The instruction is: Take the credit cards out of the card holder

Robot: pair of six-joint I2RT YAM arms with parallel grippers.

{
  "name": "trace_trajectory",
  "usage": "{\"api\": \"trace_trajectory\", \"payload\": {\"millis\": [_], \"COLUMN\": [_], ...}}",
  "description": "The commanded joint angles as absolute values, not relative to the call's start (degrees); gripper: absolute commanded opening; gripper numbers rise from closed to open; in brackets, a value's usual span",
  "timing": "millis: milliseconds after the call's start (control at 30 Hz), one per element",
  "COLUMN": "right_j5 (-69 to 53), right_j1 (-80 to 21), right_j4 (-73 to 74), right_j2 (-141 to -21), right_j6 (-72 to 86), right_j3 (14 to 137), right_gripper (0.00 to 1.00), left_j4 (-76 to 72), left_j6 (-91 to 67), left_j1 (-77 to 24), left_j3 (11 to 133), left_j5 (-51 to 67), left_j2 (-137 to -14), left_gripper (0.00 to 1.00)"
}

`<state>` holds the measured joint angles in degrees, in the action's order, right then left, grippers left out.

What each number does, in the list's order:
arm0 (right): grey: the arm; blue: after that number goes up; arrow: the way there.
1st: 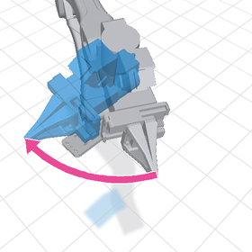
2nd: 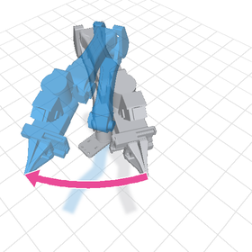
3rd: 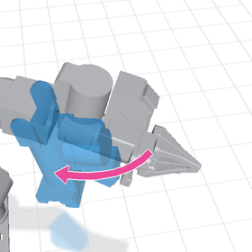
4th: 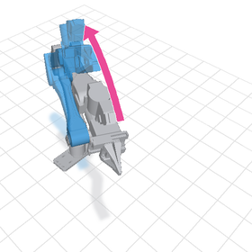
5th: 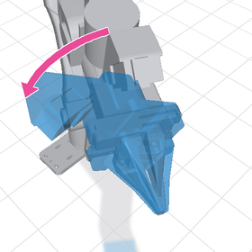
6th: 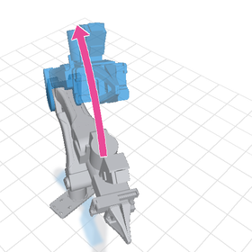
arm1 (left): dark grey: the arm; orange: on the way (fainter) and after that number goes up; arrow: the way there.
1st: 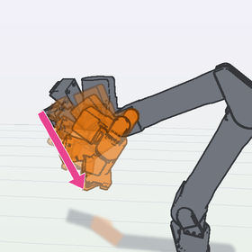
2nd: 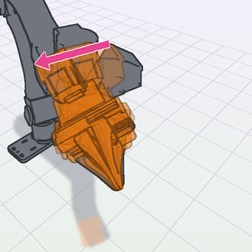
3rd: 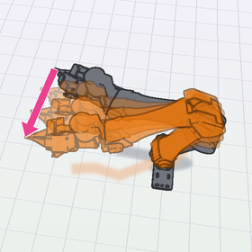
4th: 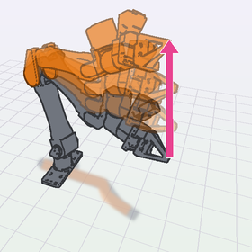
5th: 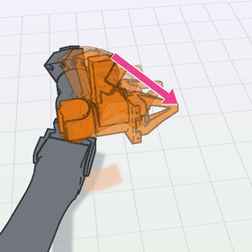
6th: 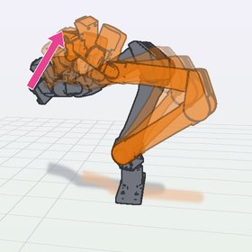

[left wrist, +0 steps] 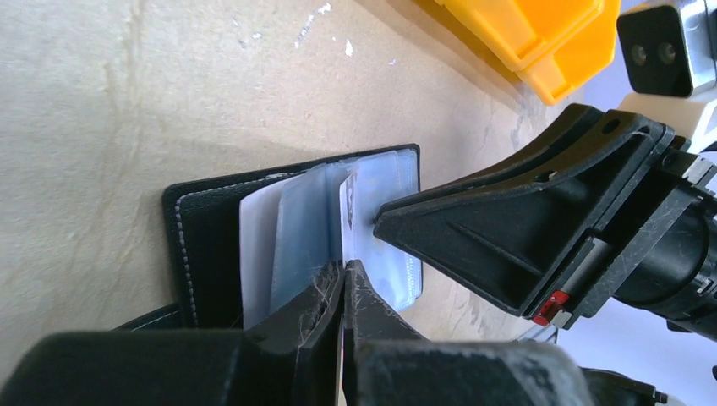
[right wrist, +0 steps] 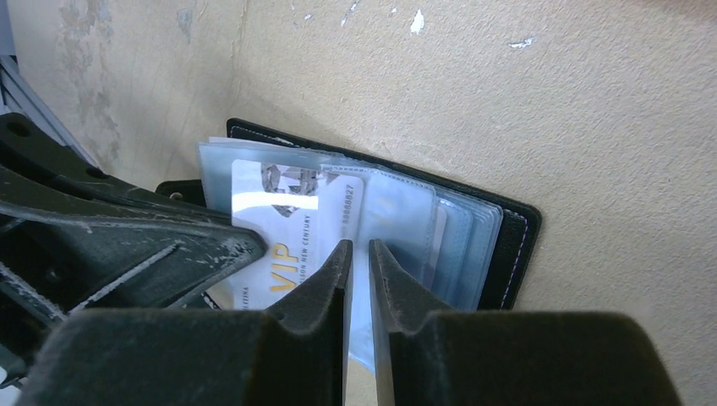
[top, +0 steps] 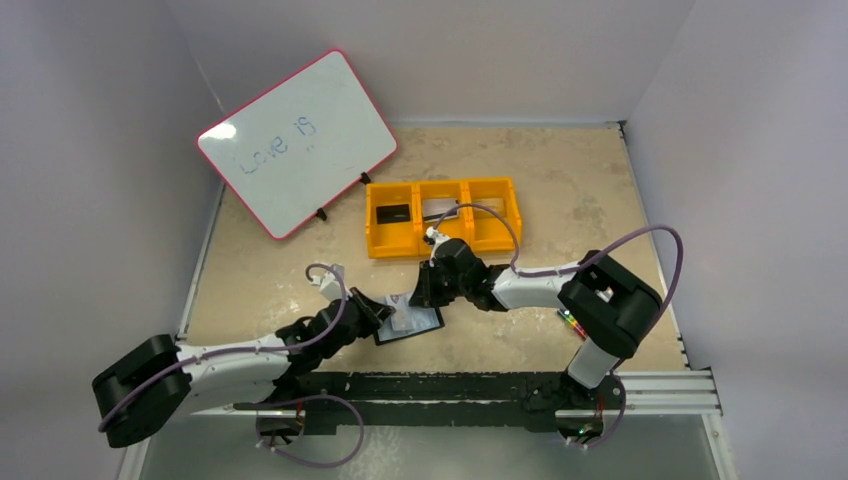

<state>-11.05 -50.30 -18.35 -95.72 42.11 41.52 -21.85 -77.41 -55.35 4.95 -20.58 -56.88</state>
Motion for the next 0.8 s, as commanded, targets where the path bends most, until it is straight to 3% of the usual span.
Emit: {"api": "trace_trajectory", "payload": {"millis": [0,300,500,700,733,767], "right_j5": [-6.90,-9.77,-7.94,5.70,8.26,10.49], "right_j1": [-50.52,-50.53,-50.49,-50.43,-50.39,-50.44], "right_j4": [-9.15,-12.22,-13.67,-8.97,-8.68,-8.78], "right_j2": [-96.33,-95.18,-85.92,-76.53,-74.73,-72.98], "right_j6": [41.70,40.73,39.73,37.26,37.61,38.19], "right_j3": [41.04,41.56,42.85,43.68,43.09,42.22], "right_gripper": [0.16,0.20,0.36,0.52,0.58,0.72], "left_j4": [-6.48,12.57,11.87,9.24,8.90,8.45], "left_j6": [-76.33,-71.48,-64.20,-58.56,-57.96,-57.43], "left_j1": [-55.06,-55.06,-55.08,-55.06,-55.06,-55.07], "left_j3": [7.99,14.36,21.22,25.44,25.97,26.23], "left_j5": [-26.92,-31.32,-30.54,-28.84,-28.95,-29.12], "left_j2": [-50.32,-38.40,-34.13,-33.89,-33.75,-33.54], "left_gripper": [0.00,0.00,0.00,0.00,0.00,0.00]}}
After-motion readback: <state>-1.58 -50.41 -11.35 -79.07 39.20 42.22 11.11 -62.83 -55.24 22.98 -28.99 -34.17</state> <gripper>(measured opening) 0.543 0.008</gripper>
